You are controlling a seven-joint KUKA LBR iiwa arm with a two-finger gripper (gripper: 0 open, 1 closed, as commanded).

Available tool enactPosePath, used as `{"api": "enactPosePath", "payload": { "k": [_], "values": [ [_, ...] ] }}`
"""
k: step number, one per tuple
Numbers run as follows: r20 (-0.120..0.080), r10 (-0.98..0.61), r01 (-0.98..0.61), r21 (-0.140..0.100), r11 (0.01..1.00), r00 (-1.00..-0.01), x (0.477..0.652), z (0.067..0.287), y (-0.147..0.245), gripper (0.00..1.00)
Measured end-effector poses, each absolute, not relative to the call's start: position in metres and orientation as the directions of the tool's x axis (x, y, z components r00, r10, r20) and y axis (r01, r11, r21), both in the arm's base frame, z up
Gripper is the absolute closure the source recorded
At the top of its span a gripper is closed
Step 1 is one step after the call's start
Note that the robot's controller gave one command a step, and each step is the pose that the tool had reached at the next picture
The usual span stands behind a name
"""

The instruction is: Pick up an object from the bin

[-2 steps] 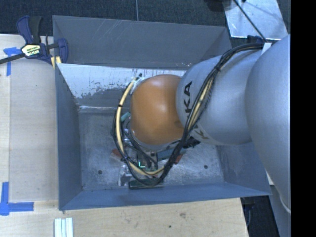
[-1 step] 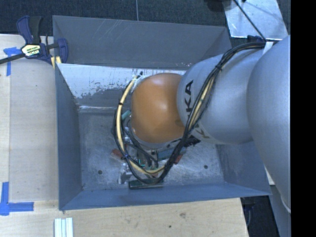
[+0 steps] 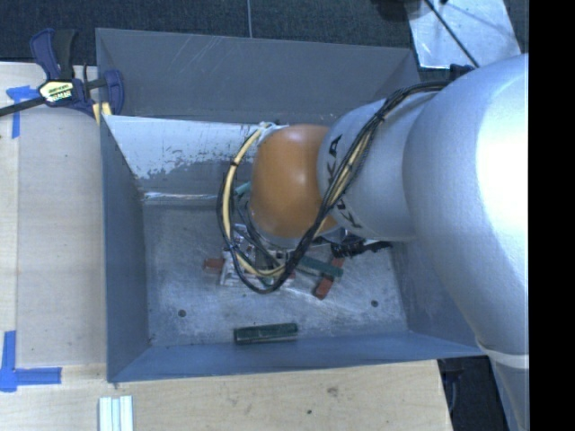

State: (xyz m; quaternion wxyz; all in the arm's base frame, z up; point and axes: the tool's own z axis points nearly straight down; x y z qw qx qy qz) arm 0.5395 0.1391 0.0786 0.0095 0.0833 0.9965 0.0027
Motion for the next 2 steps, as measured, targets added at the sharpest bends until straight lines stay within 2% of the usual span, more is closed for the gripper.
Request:
{"api": "enactPosePath", "payload": {
  "k": [1,2],
  "values": [
    [-0.018,0.167,0.166,0.007,0.986,-0.986,0.539,0.079,0.139,1.0],
    [-0.004,0.15,0.15,0.002,0.989,-0.989,0.548,0.218,0.152,1.0]
  ]
}}
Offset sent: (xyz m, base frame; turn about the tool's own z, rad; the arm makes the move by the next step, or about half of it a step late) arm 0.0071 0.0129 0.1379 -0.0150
